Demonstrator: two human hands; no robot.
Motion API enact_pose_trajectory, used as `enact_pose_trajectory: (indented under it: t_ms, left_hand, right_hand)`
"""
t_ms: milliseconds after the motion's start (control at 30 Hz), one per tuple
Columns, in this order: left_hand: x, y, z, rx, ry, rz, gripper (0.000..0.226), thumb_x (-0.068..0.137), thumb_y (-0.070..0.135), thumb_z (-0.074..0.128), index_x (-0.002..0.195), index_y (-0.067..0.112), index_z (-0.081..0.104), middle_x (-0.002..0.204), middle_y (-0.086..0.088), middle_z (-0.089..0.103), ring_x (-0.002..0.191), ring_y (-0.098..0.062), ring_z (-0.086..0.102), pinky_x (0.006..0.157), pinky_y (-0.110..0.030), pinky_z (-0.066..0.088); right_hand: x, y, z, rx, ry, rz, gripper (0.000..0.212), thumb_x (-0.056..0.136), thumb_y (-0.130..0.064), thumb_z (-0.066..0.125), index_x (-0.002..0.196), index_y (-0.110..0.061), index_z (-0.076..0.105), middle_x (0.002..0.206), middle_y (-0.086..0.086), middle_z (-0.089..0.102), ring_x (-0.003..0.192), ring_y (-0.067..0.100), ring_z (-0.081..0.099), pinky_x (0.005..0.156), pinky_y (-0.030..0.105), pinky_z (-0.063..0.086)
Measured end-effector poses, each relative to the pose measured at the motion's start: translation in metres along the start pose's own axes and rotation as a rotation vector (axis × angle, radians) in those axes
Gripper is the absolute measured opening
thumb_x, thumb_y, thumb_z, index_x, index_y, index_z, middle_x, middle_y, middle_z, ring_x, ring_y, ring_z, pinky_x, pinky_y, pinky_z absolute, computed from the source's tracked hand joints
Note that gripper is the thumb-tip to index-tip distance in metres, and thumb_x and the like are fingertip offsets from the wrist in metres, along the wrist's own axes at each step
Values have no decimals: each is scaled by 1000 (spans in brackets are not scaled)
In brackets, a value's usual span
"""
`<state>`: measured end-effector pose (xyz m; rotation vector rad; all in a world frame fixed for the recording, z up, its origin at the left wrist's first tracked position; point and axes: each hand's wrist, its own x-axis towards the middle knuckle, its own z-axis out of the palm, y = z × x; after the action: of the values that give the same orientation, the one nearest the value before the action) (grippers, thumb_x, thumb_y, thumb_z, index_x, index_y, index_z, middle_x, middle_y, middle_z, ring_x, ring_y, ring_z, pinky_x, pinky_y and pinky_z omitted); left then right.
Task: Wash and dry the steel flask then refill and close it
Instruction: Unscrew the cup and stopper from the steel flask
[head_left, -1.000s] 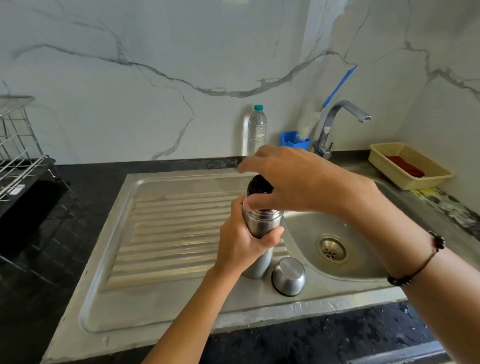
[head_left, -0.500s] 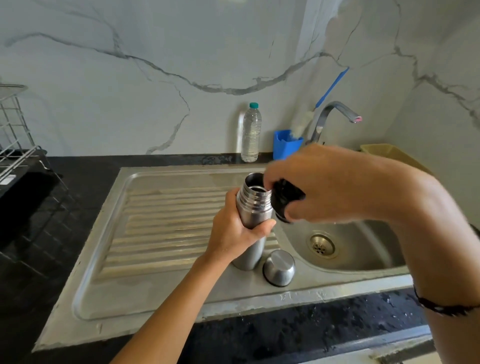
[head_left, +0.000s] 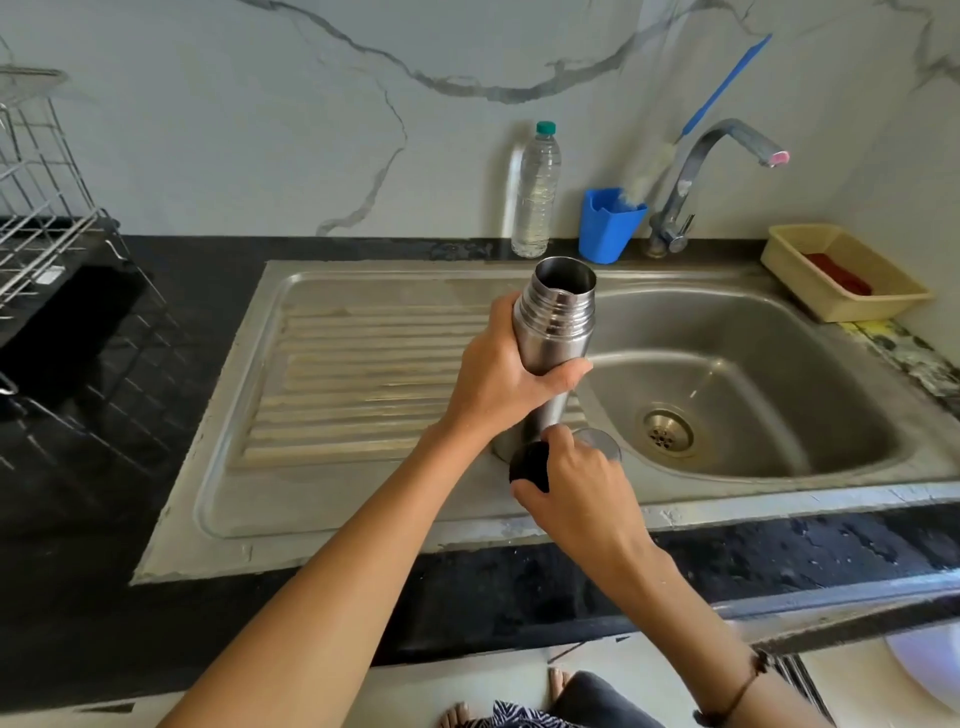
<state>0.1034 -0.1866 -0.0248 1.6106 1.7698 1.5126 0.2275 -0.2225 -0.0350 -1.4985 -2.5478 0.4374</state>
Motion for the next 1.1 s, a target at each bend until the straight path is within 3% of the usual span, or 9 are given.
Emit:
enact_pose_trajectory:
  t_ms: [233, 400, 533, 633, 700, 800, 933, 1100]
  left_hand:
    - [6, -3, -4, 33, 43, -12, 70, 67, 34, 83, 118, 3, 45, 95, 9, 56, 75, -8, 55, 59, -5, 42]
    - [7, -7, -10, 41, 76, -18, 72, 65, 38, 81, 117, 2, 45, 95, 8, 57, 76, -9, 54, 59, -3, 40]
    - [8, -9, -12, 49, 71, -21, 69, 69, 27, 84, 119, 2, 44, 98, 7, 57, 78, -10, 55, 61, -2, 40]
    - [7, -9, -11, 21, 61, -8, 74, 65, 37, 81, 121, 4, 44, 98, 10, 56, 75, -4, 54, 61, -2, 41]
    - [7, -8, -11, 1, 57, -14, 73, 64, 41, 77, 120, 7, 44, 94, 16, 55, 74, 3, 54, 61, -4, 43]
    - [7, -10, -10, -52, 56, -56, 67, 69, 28, 83, 120, 12, 43, 92, 22, 54, 76, 9, 56, 63, -5, 43]
    - [-1, -17, -5, -192, 22, -90, 74, 66, 32, 85, 123, 24, 38, 105, 16, 59, 89, 10, 60, 71, -8, 46]
    - [-11, -36, 1, -193, -34, -157, 78, 63, 31, 84, 123, 32, 34, 108, 14, 58, 91, 7, 59, 71, -10, 47]
  right_hand:
    - [8, 3, 19, -77, 32, 11, 31, 87, -30, 57, 95, -15, 31, 93, 4, 60, 76, 19, 57, 51, 21, 31]
    - [12, 1, 24, -167, 17, -10, 28, 90, -33, 53, 105, -12, 41, 101, 5, 58, 86, 22, 60, 58, 26, 37]
    - [17, 1, 25, -169, -7, -16, 32, 92, -37, 50, 109, -10, 44, 109, 6, 50, 88, 23, 58, 59, 27, 41]
    - [17, -1, 21, -160, -46, -25, 33, 92, -37, 48, 111, -10, 45, 112, 7, 48, 91, 23, 58, 62, 27, 41]
    - [14, -2, 9, -134, -41, -35, 27, 94, -32, 46, 111, -11, 46, 112, 6, 49, 91, 24, 59, 63, 27, 39]
    - [16, 0, -22, -135, 50, -45, 14, 91, -14, 46, 104, -11, 49, 105, 7, 55, 88, 29, 59, 63, 30, 37]
    - [32, 12, -59, -144, 183, -23, 17, 87, -2, 45, 97, -10, 56, 89, 8, 63, 79, 30, 58, 59, 31, 32]
    - [48, 45, -61, -54, 240, 43, 17, 80, 4, 46, 85, -2, 61, 80, 12, 66, 76, 35, 59, 58, 35, 42]
